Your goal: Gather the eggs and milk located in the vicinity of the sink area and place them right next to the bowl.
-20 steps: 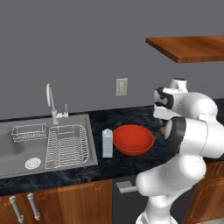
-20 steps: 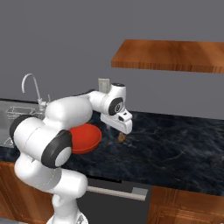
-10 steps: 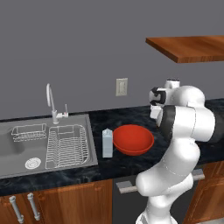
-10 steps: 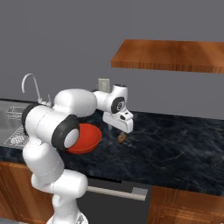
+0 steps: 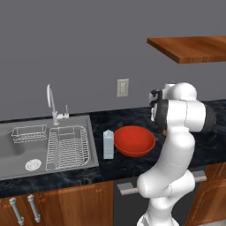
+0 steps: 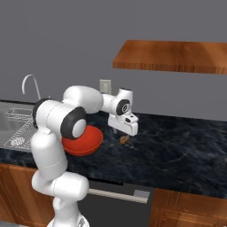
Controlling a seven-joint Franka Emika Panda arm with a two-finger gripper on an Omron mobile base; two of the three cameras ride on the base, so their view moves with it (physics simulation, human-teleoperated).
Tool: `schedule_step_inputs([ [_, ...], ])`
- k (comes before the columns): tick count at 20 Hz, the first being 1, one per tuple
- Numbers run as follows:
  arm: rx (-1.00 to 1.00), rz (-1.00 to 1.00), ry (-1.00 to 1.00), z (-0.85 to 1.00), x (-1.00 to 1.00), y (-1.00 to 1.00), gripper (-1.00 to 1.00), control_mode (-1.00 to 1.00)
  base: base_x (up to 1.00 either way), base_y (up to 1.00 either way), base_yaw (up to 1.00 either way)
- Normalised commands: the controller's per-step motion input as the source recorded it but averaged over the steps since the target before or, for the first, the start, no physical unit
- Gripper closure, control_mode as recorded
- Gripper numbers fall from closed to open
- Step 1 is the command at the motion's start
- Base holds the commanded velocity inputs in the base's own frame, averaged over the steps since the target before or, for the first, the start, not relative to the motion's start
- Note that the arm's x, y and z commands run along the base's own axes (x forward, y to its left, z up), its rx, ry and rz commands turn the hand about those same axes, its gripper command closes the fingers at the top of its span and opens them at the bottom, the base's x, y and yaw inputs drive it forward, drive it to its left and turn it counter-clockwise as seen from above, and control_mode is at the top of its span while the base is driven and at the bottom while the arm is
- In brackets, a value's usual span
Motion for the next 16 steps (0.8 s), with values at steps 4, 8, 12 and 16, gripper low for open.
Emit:
schedule_step_inputs([
  [4,0.0,0.0,0.07,-0.24,0.21,-0.06,-1.0,-1.0,0.0,0.0,0.0],
  [8,0.0,0.0,0.07,-0.22,0.22,-0.04,-1.0,-1.0,0.0,0.0,0.0],
  [12,0.0,0.0,0.06,-0.2,0.23,-0.04,-1.0,-1.0,0.0,0.0,0.0],
  [16,0.0,0.0,0.06,-0.2,0.14,-0.09,-1.0,-1.0,0.0,0.0,0.0],
])
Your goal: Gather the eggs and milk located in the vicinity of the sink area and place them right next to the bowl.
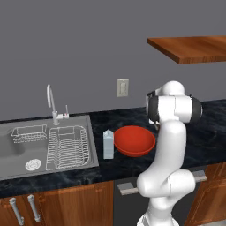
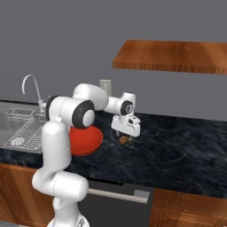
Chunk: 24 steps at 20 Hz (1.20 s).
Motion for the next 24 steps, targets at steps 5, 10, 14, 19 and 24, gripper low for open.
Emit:
schedule_step_inputs([
  [5,0.0,0.0,0.02,-0.14,0.0,-0.14,-1.0,-1.0,0.0,0.0,0.0],
  [10,0.0,-0.01,0.0,-0.05,0.0,0.0,-1.0,-1.0,0.0,0.0,0.0],
  [14,0.0,-0.02,0.0,-0.04,0.0,0.05,-1.0,-1.0,0.0,0.0,0.0],
  [19,0.0,-0.04,0.0,-0.03,0.0,0.17,-1.0,-1.0,0.0,0.0,0.0],
  [24,0.0,-0.06,0.0,-0.05,-0.01,0.2,-1.0,-1.0,0.0,0.0,0.0],
])
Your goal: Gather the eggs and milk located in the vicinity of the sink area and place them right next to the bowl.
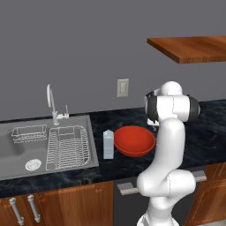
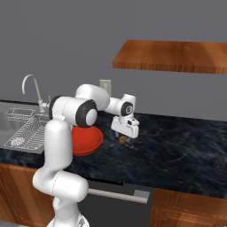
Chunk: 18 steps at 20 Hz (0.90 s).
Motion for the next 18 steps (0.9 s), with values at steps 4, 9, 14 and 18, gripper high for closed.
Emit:
schedule_step_inputs([
  [4,0.0,-0.04,0.0,-0.08,-0.13,0.09,-1.0,-1.0,0.0,0.0,0.0],
  [9,0.0,0.0,0.0,-0.21,-0.21,-0.05,-1.0,-1.0,0.0,0.0,0.0],
  [14,0.0,-0.02,0.0,-0.29,-0.19,-0.03,1.0,-1.0,0.0,0.0,0.0],
  [18,0.0,-0.03,0.0,-0.23,-0.06,0.0,1.0,-1.0,0.0,0.0,0.0],
])
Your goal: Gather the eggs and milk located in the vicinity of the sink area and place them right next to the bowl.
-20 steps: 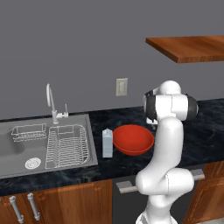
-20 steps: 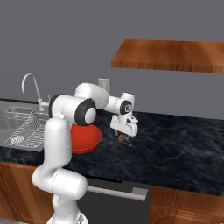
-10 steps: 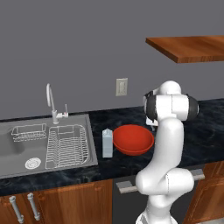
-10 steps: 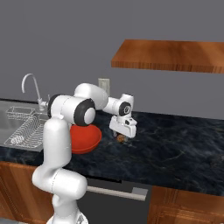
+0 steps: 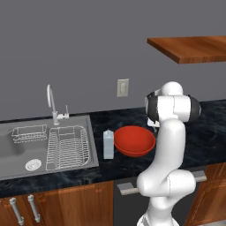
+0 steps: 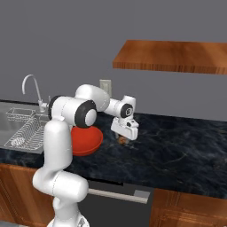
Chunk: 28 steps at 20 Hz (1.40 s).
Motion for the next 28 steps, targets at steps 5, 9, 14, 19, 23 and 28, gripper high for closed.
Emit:
schedule_step_inputs([
  [5,-0.01,-0.05,-0.01,-0.28,-0.23,0.0,1.0,-1.0,0.0,0.0,0.0],
  [9,0.0,-0.08,-0.07,-0.14,-0.27,0.0,1.0,-1.0,0.0,0.0,0.0],
  [14,0.0,-0.12,-0.19,0.01,-0.27,0.15,1.0,-1.0,0.0,0.0,0.0],
  [19,0.0,-0.16,-0.19,0.05,-0.26,0.45,1.0,-1.0,0.0,0.0,0.0],
  [23,0.0,-0.14,-0.05,0.3,-0.07,0.28,1.0,-1.0,0.0,0.0,0.0],
  [28,0.0,-0.09,0.03,0.3,0.0,0.01,1.0,-1.0,0.0,0.0,0.0],
])
